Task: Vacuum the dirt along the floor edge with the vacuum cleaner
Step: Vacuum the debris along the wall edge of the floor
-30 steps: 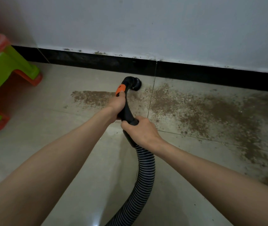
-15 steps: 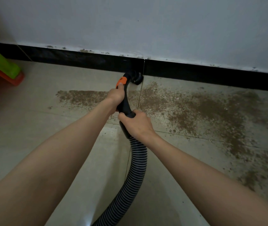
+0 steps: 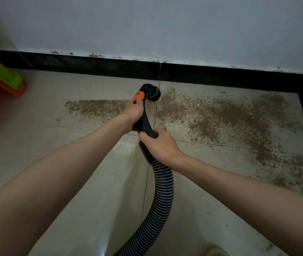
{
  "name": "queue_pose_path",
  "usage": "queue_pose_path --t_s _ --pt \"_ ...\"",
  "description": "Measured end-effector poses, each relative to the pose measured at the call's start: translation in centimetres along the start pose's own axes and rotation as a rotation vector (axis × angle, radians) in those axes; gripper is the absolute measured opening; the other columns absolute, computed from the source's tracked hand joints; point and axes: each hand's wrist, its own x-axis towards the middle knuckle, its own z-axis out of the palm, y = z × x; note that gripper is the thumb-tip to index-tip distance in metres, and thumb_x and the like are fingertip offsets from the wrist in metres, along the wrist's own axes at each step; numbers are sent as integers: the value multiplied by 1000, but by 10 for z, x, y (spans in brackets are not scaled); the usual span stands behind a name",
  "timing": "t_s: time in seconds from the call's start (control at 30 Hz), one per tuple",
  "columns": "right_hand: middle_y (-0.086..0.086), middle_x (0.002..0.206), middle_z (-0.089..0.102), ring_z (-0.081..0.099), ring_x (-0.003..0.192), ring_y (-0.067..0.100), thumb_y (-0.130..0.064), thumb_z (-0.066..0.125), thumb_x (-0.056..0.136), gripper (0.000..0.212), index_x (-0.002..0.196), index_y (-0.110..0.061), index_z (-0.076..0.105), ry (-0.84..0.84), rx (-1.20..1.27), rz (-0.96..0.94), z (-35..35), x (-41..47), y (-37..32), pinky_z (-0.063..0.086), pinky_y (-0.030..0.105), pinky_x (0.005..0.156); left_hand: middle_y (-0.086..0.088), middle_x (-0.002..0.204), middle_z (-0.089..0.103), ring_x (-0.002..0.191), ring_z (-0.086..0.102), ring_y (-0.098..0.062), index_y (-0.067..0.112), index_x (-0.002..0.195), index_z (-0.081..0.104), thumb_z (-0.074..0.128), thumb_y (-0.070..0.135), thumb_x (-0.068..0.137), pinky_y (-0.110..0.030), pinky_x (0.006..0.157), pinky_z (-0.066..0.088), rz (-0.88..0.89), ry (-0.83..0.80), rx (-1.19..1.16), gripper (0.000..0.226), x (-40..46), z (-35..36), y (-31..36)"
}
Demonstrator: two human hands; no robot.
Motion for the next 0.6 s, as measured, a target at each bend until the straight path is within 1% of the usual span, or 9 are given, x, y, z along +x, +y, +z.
queue_pose_path --t_s 0.07,0.17,0.3,0.4,0.47,0.6 --pt "11 88 65 67 83 35 -48 59 84 29 84 -19 53 -4 20 8 3 -6 -2 58 54 78 -8 86 55 72 56 -21 6 126 48 27 51 100 -31 52 44 -5 -5 12 56 -6 -2 -1" --pt "12 88 65 67 85 37 -46 59 84 30 84 -18 53 -16 49 13 7 -16 -4 57 56 79 -8 86 54 72 55 -21 6 127 46 27 55 99 -32 54 46 -16 -18 17 59 -14 -7 -5" --pt "9 86 64 68 84 36 -47 59 84 29 83 -18 52 -25 49 21 14 -29 -3 57 54 79 -9 90 57 76 58 -23 7 127 46 28 60 97 -33 55 49 -30 -45 16 64 -24 -15 -13" --pt "6 82 63 68 83 33 -47 58 84 29 81 -19 52 -23 -5 9 19 -38 0 58 51 80 -9 90 58 77 58 -23 7 121 46 28 58 98 -34 56 49 -52 -64 -21 59 -31 -18 -23" --pt "5 85 64 68 83 31 -48 58 84 29 83 -19 53 -26 -39 13 20 -44 3 58 49 81 -9 88 56 76 57 -22 9 119 45 28 55 99 -34 57 48 -53 -72 -49 53 -36 -18 -30" --pt "7 88 66 68 84 32 -49 57 84 30 87 -19 54 -36 -57 25 22 -53 5 58 50 81 -9 85 55 73 56 -23 7 121 46 27 54 99 -38 67 51 -56 -78 -82 55 -43 -21 -38"
